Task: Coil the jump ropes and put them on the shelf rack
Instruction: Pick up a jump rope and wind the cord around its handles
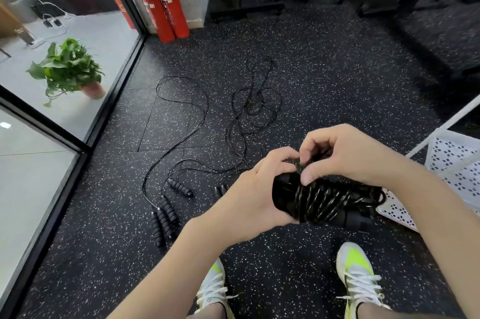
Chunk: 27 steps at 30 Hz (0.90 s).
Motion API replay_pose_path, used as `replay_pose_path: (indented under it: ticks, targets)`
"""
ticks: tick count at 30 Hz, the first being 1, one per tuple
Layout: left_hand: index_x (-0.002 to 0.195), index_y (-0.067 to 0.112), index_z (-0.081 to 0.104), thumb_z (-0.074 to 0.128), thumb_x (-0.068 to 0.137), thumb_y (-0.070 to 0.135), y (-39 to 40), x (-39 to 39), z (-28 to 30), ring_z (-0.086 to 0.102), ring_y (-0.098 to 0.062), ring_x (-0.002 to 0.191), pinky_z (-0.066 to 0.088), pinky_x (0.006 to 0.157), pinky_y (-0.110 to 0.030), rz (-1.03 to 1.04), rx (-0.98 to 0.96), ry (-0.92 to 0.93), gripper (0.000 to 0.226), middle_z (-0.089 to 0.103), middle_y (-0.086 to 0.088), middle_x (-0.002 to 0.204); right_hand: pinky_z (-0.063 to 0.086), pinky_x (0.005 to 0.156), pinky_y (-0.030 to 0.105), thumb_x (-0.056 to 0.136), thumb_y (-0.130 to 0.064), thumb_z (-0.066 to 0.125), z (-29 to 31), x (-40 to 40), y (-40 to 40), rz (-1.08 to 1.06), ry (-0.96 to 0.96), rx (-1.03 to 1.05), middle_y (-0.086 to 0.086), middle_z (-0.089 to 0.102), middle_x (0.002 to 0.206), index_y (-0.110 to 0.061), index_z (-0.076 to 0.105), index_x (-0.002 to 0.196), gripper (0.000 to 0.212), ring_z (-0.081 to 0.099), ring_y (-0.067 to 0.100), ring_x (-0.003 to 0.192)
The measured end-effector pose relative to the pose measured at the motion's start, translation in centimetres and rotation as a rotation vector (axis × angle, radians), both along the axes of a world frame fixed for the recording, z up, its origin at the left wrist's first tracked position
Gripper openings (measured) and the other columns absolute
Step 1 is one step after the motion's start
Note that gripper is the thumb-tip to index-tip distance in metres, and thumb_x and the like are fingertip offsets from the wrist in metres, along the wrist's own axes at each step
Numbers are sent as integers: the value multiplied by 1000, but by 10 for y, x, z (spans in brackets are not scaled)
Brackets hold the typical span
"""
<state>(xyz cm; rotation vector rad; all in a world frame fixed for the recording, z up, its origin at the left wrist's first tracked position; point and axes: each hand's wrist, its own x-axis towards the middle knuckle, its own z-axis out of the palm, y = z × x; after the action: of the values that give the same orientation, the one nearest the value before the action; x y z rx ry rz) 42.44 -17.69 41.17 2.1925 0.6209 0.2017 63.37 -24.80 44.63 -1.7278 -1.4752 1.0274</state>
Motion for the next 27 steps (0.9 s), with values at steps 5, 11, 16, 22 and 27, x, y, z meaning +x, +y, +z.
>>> replay_pose_path:
  ticks: [5,11,16,22,27]
  targets:
    - [131,48,32,95,68,20,-8,-3,13,63,-5,106,48,88,-22,16,-43,-104,94,64,26,117,45,57,14,57,-53,93,-12,7,0,54,342,-58,-7,67,67,-18,75,79,45,58,3,59]
    - [131,58,51,99,60,29,-7,-8,13,57,4,120,39,100,-10,149,68,-216,90,63,29,123,58,71,28,55,-57,90,-82,8,-15,-79,61,-103,-13,67,56,-27,69,69,40,71,1,69]
    - [134,41,60,98,62,39,5,-6,7,55,9,118,38,99,-6,353,129,-237,82,63,25,122,52,68,24,98,3,56,-68,-37,4,-128,-34,-95,0,62,71,-19,60,72,34,59,-7,61]
    - [138,45,53,92,69,37,10,1,-3,52,7,116,34,98,-4,422,132,-156,79,57,26,121,32,43,14,100,-13,48,-69,-56,4,-169,14,-175,-8,53,51,-18,56,63,39,42,0,41]
    - [140,41,52,92,69,35,13,3,-5,51,5,117,41,105,-19,432,119,-114,82,56,23,125,31,42,17,103,-22,50,-69,-63,2,-172,-37,-151,-8,52,53,-22,54,68,35,40,1,40]
